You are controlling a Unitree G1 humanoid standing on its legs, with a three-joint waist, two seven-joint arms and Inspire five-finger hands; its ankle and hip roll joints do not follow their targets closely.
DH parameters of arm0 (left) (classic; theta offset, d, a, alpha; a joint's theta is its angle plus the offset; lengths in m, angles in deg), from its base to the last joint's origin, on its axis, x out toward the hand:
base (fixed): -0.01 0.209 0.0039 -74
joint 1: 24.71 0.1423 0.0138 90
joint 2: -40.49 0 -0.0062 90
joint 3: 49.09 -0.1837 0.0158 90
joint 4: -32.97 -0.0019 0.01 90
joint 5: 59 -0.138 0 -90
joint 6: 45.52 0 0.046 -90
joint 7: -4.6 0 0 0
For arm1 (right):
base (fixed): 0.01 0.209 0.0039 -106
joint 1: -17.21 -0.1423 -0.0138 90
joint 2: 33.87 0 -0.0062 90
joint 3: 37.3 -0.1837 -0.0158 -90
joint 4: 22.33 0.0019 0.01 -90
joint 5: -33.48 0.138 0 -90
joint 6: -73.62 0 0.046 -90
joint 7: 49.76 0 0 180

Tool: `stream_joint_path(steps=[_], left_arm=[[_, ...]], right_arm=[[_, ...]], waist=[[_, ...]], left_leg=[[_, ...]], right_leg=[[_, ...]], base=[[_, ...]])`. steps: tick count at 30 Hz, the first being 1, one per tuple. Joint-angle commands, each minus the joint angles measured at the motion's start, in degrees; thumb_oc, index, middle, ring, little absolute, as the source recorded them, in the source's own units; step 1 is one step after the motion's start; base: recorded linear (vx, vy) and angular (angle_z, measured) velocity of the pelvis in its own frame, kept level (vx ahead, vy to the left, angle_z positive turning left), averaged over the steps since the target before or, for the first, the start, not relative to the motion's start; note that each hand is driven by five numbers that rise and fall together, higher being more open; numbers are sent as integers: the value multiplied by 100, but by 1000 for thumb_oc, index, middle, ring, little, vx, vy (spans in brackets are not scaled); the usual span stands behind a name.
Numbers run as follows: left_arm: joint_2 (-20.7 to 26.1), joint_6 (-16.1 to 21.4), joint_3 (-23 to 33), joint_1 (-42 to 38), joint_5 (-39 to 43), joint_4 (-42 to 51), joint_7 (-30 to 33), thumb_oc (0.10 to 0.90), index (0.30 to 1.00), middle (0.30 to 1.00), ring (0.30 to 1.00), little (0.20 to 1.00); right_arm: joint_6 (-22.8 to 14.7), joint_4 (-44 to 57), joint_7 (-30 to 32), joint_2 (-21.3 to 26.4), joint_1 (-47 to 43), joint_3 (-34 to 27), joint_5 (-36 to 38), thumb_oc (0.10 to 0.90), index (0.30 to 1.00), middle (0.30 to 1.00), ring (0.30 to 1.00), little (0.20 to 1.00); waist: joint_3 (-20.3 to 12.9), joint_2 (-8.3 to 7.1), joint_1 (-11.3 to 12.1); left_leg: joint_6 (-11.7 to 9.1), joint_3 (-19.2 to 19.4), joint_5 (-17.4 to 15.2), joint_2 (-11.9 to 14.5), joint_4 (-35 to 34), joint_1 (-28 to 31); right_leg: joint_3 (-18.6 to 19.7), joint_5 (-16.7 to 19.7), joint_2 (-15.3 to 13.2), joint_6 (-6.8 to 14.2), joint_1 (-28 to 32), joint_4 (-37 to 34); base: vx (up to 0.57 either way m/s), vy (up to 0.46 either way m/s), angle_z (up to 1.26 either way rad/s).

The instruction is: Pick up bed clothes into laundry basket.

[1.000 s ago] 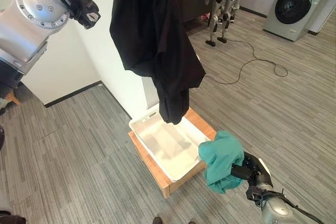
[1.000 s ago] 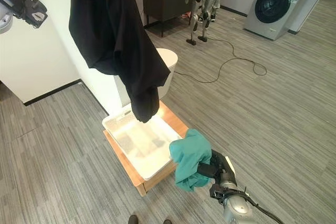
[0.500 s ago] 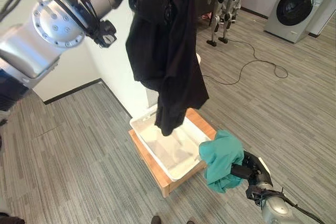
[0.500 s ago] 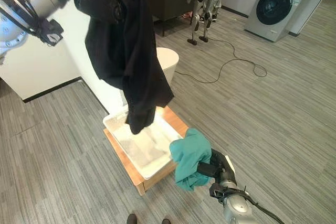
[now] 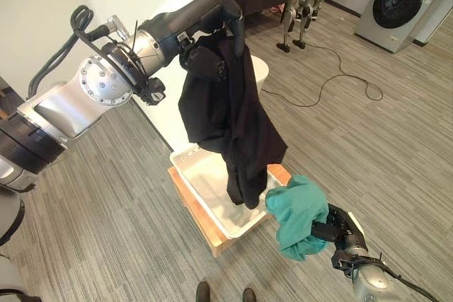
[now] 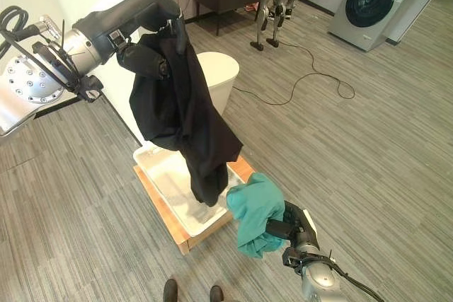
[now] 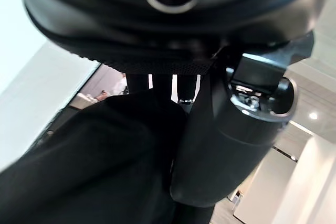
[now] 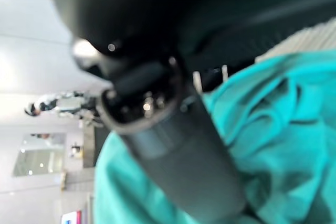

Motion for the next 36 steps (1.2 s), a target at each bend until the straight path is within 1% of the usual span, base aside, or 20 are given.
stream_joint_path(steps=[1,2,5,6,8,9,10,12,14,15,16,17,18,20,23,26,32,33,34,36], left_arm=[[-274,270,1180,-504,-9,-372,285,400,300,300,300,300],[-274,269,1182,-502,-9,-371,285,400,300,300,300,300],[-388,204,1161,-331,-93,-397,191,400,300,300,300,300],[-539,149,1198,-127,-171,-431,122,400,300,300,300,300],[-709,84,1272,75,-393,-450,87,400,300,300,300,300],[-712,79,1294,101,-406,-438,90,400,300,300,300,300],[-856,43,1315,223,-613,-446,77,400,300,300,300,300],[-1406,-106,1491,739,-1069,-506,-25,400,300,300,300,300],[-1865,-229,1576,1042,-1345,-639,-113,400,300,300,300,300],[-1879,-229,1585,1055,-1359,-641,-113,400,300,300,300,300],[-2255,-295,1686,1261,-1524,-783,-130,400,300,300,300,300],[-2269,-294,1697,1273,-1535,-784,-128,400,300,300,300,300],[-2686,-355,1780,1518,-1691,-925,-150,400,300,300,300,300],[-3077,-398,1834,1678,-1816,-1108,-138,400,300,300,300,300],[-3396,-431,1889,1792,-1980,-1240,-116,400,300,300,300,300],[-3532,-479,1906,1835,-2201,-1297,-144,400,300,300,300,300],[-3510,-482,2014,1874,-2410,-1335,-101,400,300,300,300,300],[-3469,-491,2055,1870,-2444,-1341,-80,588,582,582,582,582],[-3385,-521,2113,1855,-2504,-1342,-60,800,900,900,900,900],[-3310,-520,2185,1810,-2525,-1331,-18,800,900,900,900,900]], right_arm=[[-450,629,58,451,-284,-514,-86,400,300,300,300,300],[-451,629,58,452,-284,-514,-86,400,300,300,300,300],[-452,630,65,478,-368,-456,-114,400,300,300,300,300],[-457,646,60,475,-423,-404,-119,400,300,300,300,300],[-460,642,50,478,-478,-353,-141,400,300,300,300,300],[-462,638,50,487,-476,-350,-141,400,300,300,300,300],[-459,645,52,495,-522,-314,-169,400,300,300,300,300],[-453,643,77,486,-635,-258,-214,400,300,300,300,300],[-434,638,92,484,-721,-209,-249,400,300,300,300,300],[-433,638,93,492,-714,-209,-250,400,300,300,300,300],[-414,637,108,481,-786,-171,-265,400,300,300,300,300],[-414,638,109,493,-779,-172,-265,400,300,300,300,300],[-393,655,120,482,-845,-116,-286,400,300,300,300,300],[-382,662,131,477,-911,-64,-298,400,300,300,300,300],[-360,680,128,470,-943,-13,-295,400,300,300,300,300],[-342,688,124,476,-934,-2,-309,400,300,300,300,300],[-299,683,84,498,-847,-49,-332,400,300,300,300,300],[-292,673,71,502,-833,-52,-325,400,300,300,300,300],[-267,663,48,499,-794,-65,-326,400,300,300,300,300],[-250,660,27,508,-763,-97,-328,400,300,300,300,300]], waist=[[-149,7,287],[-150,7,286],[-51,-105,305],[13,-200,320],[37,-276,323],[28,-268,320],[56,-321,316],[89,-444,285],[96,-513,244],[87,-504,249],[90,-578,203],[81,-566,207],[74,-625,158],[56,-665,112],[27,-674,69],[-14,-644,35],[-64,-533,-6],[-70,-514,-7],[-80,-484,-6],[-88,-457,-2]], left_leg=[[1,53,-618,234,72,338],[1,52,-617,234,72,337],[-2,48,-604,251,96,250],[-4,43,-595,265,112,185],[-9,54,-594,289,113,148],[-10,55,-594,289,114,143],[-11,64,-594,296,109,128],[-8,113,-600,315,106,98],[-4,147,-617,328,88,102],[-4,152,-619,329,87,102],[2,181,-638,343,81,111],[2,187,-640,344,80,110],[7,226,-659,361,68,131],[13,271,-679,370,54,153],[14,328,-709,388,26,203],[17,375,-748,382,17,258],[21,419,-803,375,17,345],[21,421,-809,370,17,361],[18,422,-817,369,17,376],[14,418,-822,368,17,387]], right_leg=[[-237,112,-464,667,-309,154],[-238,112,-464,667,-310,154],[-251,122,-440,659,-377,173],[-256,131,-419,655,-422,172],[-266,140,-410,651,-451,170],[-265,140,-410,651,-456,171],[-250,143,-399,648,-472,170],[-216,151,-365,634,-530,173],[-173,153,-343,624,-573,178],[-168,151,-342,624,-576,180],[-127,157,-329,611,-597,183],[-122,156,-327,610,-600,184],[-85,158,-306,598,-618,180],[-44,161,-289,585,-631,173],[9,163,-272,576,-636,148],[53,160,-260,577,-620,124],[89,141,-254,571,-557,93],[89,136,-253,571,-548,90],[77,131,-264,573,-524,86],[61,131,-269,576,-513,81]], base=[[0,0,0],[-42,-19,2],[-57,-29,8],[-64,-44,8],[-29,-24,2],[0,0,0],[-34,-14,0],[-44,-12,-1],[-22,-2,-7],[-13,-4,-10],[-2,-3,-8],[-1,5,-13],[0,12,-16],[3,12,-21],[9,15,-10],[29,23,-6],[23,14,-11],[0,0,0],[0,0,0],[0,0,0]])
